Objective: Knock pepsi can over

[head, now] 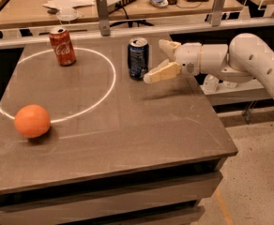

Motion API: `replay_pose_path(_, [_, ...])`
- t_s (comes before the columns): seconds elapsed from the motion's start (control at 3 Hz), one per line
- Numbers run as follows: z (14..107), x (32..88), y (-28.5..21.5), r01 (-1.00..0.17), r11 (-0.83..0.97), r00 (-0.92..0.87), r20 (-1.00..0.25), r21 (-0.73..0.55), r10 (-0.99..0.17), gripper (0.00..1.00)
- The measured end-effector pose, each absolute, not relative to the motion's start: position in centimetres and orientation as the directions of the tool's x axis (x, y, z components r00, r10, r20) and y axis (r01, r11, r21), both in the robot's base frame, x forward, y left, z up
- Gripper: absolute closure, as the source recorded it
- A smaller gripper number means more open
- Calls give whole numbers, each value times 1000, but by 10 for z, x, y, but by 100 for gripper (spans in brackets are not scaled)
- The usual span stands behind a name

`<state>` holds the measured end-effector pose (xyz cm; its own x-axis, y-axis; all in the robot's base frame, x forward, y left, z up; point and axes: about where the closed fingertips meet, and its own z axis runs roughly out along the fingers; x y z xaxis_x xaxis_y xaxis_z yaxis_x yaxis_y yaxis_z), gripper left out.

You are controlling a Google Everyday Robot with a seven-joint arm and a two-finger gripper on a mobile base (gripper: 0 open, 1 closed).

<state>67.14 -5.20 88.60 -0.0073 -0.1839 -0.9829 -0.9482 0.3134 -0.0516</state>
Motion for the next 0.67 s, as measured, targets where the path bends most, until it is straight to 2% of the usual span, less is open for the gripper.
replay_pose_path(0.33, [880, 681, -33, -963, 269, -23, -984, -25, -176, 16])
replay_pose_path(0.67, [879, 690, -14, -976, 215, -7, -988, -27, -156, 40])
